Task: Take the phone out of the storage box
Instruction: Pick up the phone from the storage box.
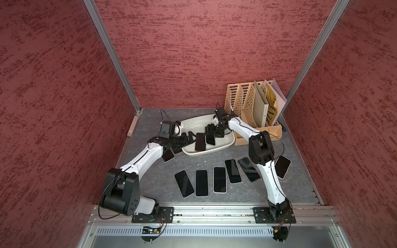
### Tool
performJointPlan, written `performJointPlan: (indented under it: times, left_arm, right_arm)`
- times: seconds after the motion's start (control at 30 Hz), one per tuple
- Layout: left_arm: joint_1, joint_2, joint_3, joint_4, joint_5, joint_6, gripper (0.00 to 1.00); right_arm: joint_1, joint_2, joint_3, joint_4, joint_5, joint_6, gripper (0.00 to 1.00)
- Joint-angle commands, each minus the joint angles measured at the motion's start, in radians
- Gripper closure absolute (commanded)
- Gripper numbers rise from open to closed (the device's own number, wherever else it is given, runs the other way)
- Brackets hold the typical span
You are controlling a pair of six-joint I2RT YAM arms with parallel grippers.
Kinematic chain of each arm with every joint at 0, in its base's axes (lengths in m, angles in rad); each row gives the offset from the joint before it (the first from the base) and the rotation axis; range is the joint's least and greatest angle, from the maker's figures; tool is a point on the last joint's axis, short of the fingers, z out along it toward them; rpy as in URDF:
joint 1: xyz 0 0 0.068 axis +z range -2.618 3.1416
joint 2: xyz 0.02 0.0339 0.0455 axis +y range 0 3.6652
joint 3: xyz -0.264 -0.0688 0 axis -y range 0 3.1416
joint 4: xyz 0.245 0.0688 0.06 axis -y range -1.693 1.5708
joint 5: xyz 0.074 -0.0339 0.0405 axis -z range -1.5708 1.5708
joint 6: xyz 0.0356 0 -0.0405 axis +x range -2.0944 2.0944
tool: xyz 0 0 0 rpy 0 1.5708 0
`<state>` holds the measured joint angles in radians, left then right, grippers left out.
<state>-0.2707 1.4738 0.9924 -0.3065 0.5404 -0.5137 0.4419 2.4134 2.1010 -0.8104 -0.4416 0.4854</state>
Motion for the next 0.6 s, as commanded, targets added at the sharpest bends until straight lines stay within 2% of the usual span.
performJointPlan:
  times: [0.0,0.17,0.33,0.5,0.53,0.57]
  left_arm:
    - [-0.028,0.096,0.078,0.072,-0.005,0.029,0.06]
    - [-0.059,0.238,0.215,0.004,0.006,0.035,0.12]
    - [-0.077,0.281,0.276,-0.016,-0.018,0.047,0.19]
    - [-0.083,0.307,0.305,-0.012,-0.001,0.03,0.34]
    - [-0.086,0.307,0.304,0.002,0.003,0.021,0.39]
    - [-0.088,0.309,0.301,0.014,0.011,0.01,0.48]
  right_arm:
    - [-0.001,-0.105,-0.014,0.123,-0.128,0.092,0.35]
    - [0.001,-0.199,-0.103,0.178,-0.177,0.146,0.35]
    - [0.018,-0.27,-0.153,0.176,-0.19,0.15,0.35]
    - [0.04,-0.332,-0.22,0.209,-0.19,0.172,0.35]
    - [0.046,-0.338,-0.229,0.209,-0.192,0.174,0.35]
    - [0.051,-0.345,-0.235,0.209,-0.192,0.174,0.35]
